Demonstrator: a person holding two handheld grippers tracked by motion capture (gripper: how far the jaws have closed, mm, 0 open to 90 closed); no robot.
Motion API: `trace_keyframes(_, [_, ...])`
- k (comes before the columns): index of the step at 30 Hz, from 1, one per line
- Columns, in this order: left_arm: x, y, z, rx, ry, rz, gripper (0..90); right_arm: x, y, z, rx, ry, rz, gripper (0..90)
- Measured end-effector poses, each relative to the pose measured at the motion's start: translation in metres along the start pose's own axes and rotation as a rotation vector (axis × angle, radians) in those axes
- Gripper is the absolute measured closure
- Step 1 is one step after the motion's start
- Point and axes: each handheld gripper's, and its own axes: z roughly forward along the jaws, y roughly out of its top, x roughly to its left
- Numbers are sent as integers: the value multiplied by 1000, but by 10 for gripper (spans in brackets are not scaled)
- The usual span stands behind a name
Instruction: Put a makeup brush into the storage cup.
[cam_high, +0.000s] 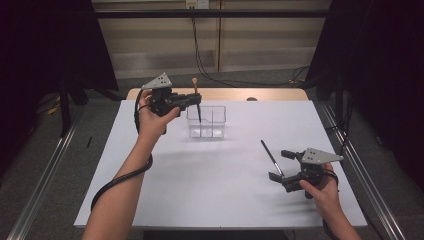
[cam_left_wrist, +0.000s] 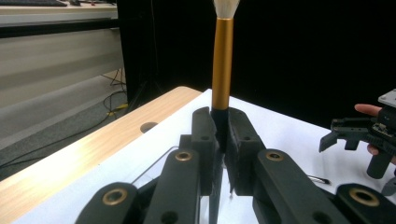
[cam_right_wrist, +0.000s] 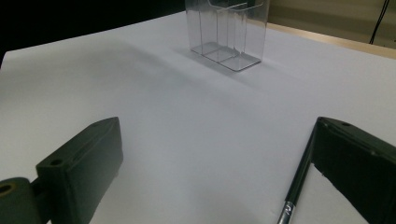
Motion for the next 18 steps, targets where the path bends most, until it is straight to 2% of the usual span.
trace_keyframes(18, [7, 10, -4, -18, 42, -5, 832, 0, 1, 0, -8, 3, -1, 21])
